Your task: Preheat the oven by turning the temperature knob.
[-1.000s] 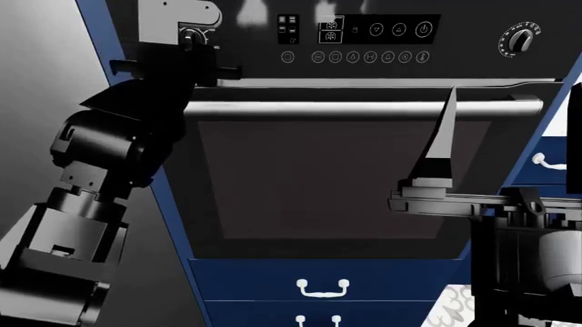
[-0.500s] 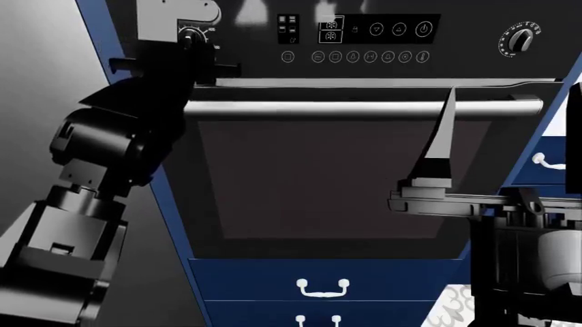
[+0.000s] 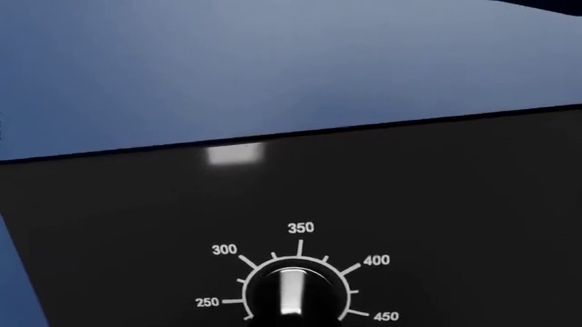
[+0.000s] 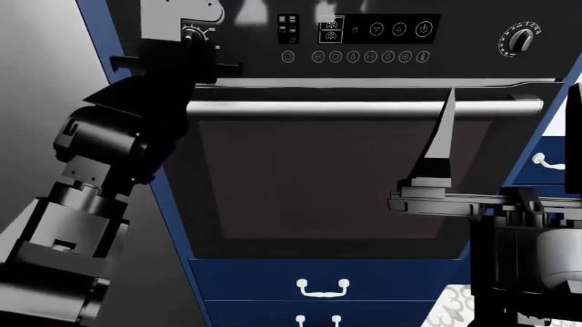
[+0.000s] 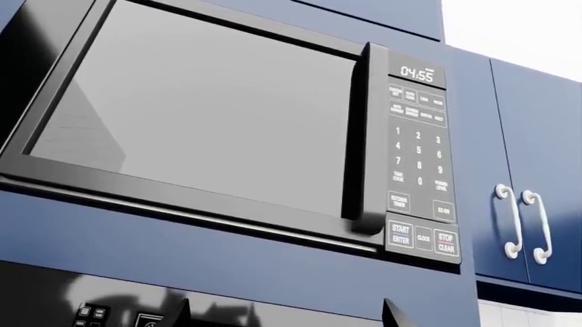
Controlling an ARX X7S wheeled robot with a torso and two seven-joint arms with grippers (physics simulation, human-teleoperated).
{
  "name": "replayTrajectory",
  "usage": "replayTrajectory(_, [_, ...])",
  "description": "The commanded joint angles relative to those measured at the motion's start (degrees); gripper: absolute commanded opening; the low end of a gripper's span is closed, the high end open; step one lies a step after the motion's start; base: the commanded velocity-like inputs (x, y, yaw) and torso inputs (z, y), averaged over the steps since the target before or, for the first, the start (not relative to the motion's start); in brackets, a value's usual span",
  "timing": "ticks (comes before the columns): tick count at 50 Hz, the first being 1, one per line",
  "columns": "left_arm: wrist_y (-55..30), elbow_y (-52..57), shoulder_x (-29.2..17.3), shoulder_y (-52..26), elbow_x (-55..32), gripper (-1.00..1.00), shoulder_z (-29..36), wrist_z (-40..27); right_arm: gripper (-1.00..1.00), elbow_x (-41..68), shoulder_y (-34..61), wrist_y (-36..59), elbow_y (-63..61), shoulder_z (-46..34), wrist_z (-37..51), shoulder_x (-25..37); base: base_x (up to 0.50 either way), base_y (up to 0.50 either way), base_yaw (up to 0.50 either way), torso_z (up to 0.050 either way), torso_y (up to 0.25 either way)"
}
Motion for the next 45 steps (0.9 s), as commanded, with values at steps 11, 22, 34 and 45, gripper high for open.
replayTrajectory(11, [-0.66, 1.17, -1.20, -0.42, 5.81, -1.00, 3.88, 0.47, 1.00, 0.14, 0.04, -0.17, -0.09, -0.17, 0.21, 0.23, 0.00, 0.00, 0.00, 0.000, 0.000])
replayTrajectory(22, [-1.70, 1.80, -2.40, -0.93, 8.09, -1.00, 6.58, 0.36, 1.00, 0.38, 0.04, -0.30, -0.05, -0.17, 0.31, 0.33, 0.00, 0.00, 0.00, 0.000, 0.000])
replayTrajectory(34, [-1.44, 0.77, -2.34, -1.28, 10.44, -1.00, 9.02, -0.07, 1.00, 0.48, 0.05, -0.40, -0.02, -0.23, 0.47, 0.45, 0.00, 0.00, 0.00, 0.000, 0.001])
replayTrajectory(45, [-2.32, 1.33, -2.62, -1.33, 11.91, -1.00, 10.78, -0.65, 1.00, 0.54, 0.03, -0.87, 0.12, -0.27, 0.66, 0.56, 0.00, 0.00, 0.00, 0.000, 0.000])
